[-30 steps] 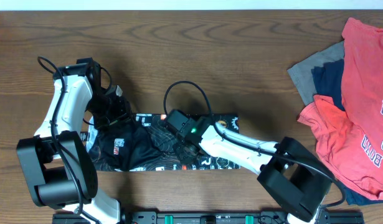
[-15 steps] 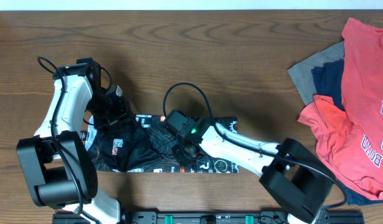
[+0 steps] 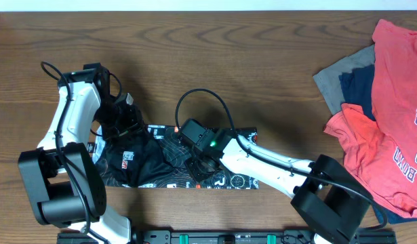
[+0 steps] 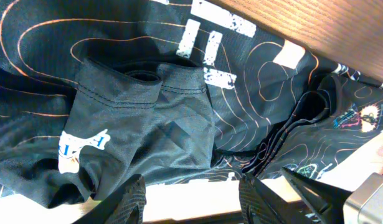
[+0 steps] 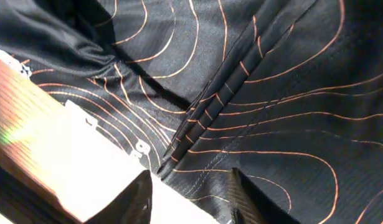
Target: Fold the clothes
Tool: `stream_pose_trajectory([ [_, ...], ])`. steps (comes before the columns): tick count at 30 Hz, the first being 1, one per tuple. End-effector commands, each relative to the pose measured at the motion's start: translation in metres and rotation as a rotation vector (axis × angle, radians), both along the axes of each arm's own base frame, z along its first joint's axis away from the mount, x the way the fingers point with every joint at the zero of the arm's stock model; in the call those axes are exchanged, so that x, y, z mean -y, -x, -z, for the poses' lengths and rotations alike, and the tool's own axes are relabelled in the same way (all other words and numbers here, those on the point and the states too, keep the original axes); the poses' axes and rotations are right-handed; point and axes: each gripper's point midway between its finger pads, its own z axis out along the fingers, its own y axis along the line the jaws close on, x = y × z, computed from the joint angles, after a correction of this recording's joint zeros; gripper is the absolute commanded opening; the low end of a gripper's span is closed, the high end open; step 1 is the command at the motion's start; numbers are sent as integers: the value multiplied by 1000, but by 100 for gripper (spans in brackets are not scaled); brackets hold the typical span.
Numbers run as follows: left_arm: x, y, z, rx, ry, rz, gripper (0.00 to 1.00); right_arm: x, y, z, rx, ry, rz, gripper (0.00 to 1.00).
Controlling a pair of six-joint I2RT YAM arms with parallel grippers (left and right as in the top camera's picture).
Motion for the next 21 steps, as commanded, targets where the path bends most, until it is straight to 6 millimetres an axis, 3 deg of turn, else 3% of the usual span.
stream_pose_trajectory([
  [1, -2, 1, -3, 17, -5, 17, 57, 2, -6, -12, 31, -5, 3, 42],
  [11, -60, 7, 7, -42, -310, -56, 67, 92, -65, -57, 144, 122, 246, 56],
  [12, -66, 7, 8, -40, -340, -63, 71, 102, -68, -60, 138, 128, 275, 57],
  [14, -77, 6, 8, -37, -386, -72, 80, 121, -73, -63, 119, 148, 329, 61],
  [21, -99, 5, 10, -29, -498, -30, 88, 180, -78, -59, 47, 271, 463, 65],
])
